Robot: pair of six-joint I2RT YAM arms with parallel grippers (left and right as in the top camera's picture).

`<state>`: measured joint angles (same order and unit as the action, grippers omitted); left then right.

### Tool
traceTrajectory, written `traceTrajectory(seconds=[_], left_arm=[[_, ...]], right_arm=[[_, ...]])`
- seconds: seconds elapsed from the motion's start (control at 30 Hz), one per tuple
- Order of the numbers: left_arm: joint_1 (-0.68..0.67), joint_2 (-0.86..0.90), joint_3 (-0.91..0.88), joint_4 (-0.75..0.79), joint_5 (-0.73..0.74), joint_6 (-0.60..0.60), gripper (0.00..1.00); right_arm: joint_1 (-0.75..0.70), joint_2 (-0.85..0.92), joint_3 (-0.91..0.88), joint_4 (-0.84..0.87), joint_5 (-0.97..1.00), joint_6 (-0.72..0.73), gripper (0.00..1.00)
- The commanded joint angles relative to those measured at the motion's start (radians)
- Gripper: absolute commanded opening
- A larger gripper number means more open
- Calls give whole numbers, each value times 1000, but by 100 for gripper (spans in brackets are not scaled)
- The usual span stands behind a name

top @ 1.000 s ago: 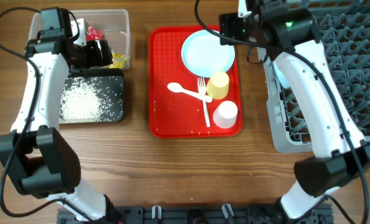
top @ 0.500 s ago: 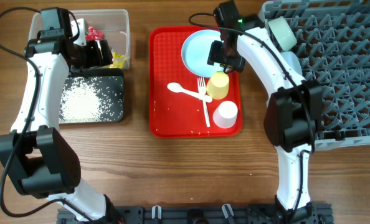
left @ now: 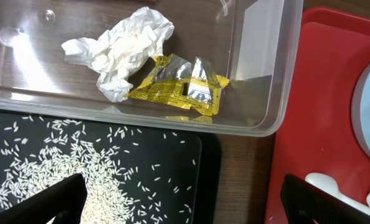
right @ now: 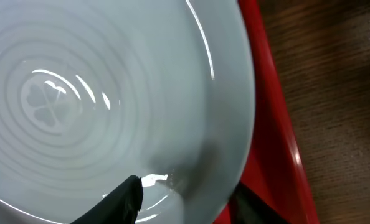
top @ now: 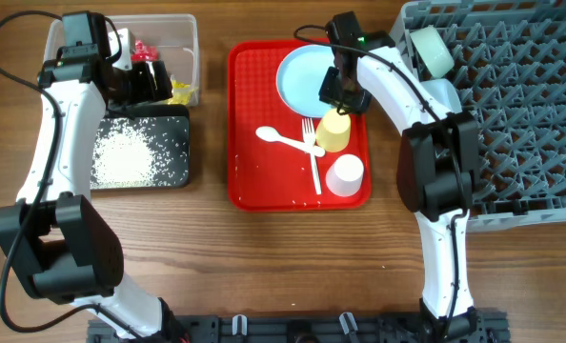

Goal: Sort waste into correct bins and load items into the dishwasher rack
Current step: 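Move the right gripper to the light-blue plate and grasp its edge, then carry the light-blue plate to the rack and stand it upright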

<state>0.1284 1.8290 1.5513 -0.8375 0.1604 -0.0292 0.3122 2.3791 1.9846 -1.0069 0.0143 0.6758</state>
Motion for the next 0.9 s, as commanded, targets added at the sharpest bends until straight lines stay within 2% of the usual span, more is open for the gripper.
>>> traceTrajectory(seconds=[0.0,0.07,0.13,0.47,0.7,0.87], left_arm=[[3,-11,6,2,-5,-5,100],[3,-11,6,2,-5,-5,100],[3,-11,6,2,-5,-5,100],[3,-11,6,2,-5,-5,100],[3,-11,6,2,-5,-5,100],[3,-11,6,2,-5,-5,100]], right_arm=[[-5,47,3,10,-8,8,28],[-6,50,3,14,-5,5,11],[-9,50,3,21,0,4,4],[-30,-30,6,108,3,-172,4],[-53,-314,7,118,121,-345,4],[-108,-542,7,87,369,-455,4]])
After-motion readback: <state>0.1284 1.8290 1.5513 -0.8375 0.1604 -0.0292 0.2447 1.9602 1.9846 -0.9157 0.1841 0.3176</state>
